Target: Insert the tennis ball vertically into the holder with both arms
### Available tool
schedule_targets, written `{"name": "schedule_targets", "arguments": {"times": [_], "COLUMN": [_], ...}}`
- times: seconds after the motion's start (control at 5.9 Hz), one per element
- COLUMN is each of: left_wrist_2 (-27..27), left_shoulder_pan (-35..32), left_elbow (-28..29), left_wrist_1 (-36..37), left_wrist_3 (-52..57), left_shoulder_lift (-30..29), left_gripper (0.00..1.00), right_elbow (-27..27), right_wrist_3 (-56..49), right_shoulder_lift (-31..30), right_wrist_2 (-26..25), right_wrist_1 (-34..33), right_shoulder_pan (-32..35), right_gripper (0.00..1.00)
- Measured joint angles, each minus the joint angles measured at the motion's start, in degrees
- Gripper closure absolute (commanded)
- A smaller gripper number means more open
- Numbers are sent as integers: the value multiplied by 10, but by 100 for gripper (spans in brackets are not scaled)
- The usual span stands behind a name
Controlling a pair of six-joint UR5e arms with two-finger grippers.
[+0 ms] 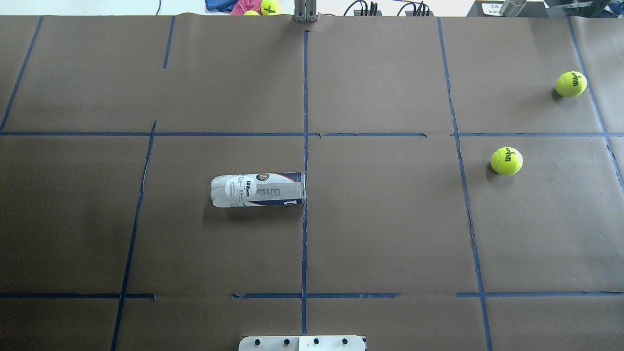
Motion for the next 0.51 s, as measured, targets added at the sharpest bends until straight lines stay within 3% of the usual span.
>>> {"name": "schedule_targets", "arguments": {"times": [0.17,0.51], "left_wrist_2": [2,19], "left_shoulder_pan": [58,165], "left_elbow": [-10,-22], "left_wrist_1": [-55,-79], "left_wrist_3": [-11,-18], "left_shoulder_lift": [-27,-119], "left_gripper": [0,0], "right_elbow": [-1,-1], "right_wrist_3": [0,0], "right_shoulder_lift": [0,0], "right_wrist_2": [0,0], "right_wrist_1": [0,0], "right_shoulder_pan": [0,0], "right_gripper": [0,0]}}
